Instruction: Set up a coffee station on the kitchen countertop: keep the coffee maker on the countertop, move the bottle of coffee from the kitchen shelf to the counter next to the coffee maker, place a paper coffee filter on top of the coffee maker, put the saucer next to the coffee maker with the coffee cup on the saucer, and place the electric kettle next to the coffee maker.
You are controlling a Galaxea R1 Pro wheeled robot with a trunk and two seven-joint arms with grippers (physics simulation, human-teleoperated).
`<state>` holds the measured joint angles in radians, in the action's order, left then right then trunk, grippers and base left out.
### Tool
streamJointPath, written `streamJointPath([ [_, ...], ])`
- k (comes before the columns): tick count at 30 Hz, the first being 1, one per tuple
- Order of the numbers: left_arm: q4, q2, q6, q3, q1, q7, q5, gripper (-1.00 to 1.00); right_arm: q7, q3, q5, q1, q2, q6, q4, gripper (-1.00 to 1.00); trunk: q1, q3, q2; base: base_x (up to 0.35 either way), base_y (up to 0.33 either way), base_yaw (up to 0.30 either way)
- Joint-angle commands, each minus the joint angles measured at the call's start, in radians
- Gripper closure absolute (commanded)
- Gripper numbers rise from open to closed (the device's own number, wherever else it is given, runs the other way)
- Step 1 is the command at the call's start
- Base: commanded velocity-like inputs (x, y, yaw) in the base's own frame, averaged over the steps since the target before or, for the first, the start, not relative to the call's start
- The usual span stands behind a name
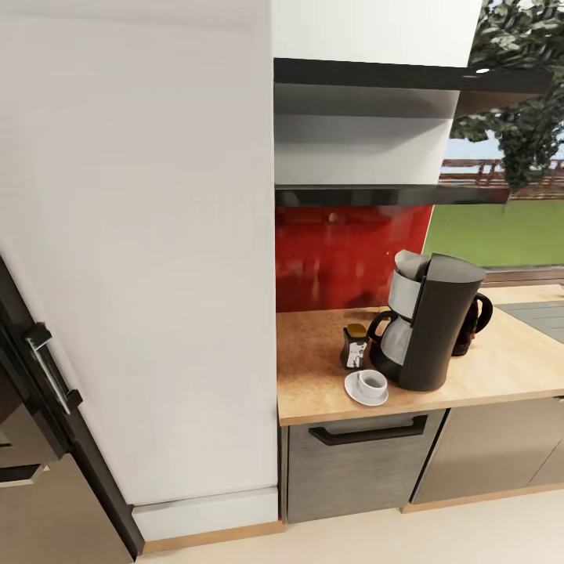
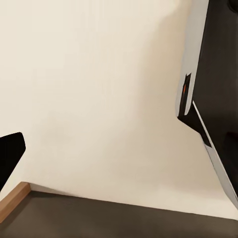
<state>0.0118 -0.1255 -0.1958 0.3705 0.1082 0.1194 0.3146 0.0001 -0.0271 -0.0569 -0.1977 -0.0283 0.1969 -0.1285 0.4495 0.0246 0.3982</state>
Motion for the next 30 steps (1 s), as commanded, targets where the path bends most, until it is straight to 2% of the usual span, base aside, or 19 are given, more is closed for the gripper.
streamJointPath([
  [1, 0.001, 0.001, -0.002, 0.006, 0.000, 0.003, 0.011, -1.00, 0.001, -0.004, -0.007, 0.000, 0.000, 0.015, -0.002, -1.00, 0.001, 0.002, 0.002, 0.000, 0.000, 0.000],
  [12, -0.001, 0.000, -0.002, 0.005, 0.001, 0.003, 0.013, -1.00, -0.001, -0.011, -0.011, 0.000, 0.008, 0.028, 0.013, -1.00, 0.001, 0.002, 0.002, 0.000, 0.000, 0.000],
  [18, -0.001, 0.000, 0.003, 0.006, 0.001, 0.005, 0.014, -1.00, -0.002, -0.011, -0.012, 0.000, 0.016, 0.028, 0.095, -1.00, 0.001, 0.002, 0.002, 0.000, 0.000, 0.000],
  [30, -0.003, 0.000, 0.010, 0.008, 0.002, 0.012, 0.010, -1.00, -0.005, -0.011, -0.011, 0.001, 0.026, 0.026, 0.104, -1.00, 0.001, 0.002, 0.002, 0.000, 0.000, 0.000],
])
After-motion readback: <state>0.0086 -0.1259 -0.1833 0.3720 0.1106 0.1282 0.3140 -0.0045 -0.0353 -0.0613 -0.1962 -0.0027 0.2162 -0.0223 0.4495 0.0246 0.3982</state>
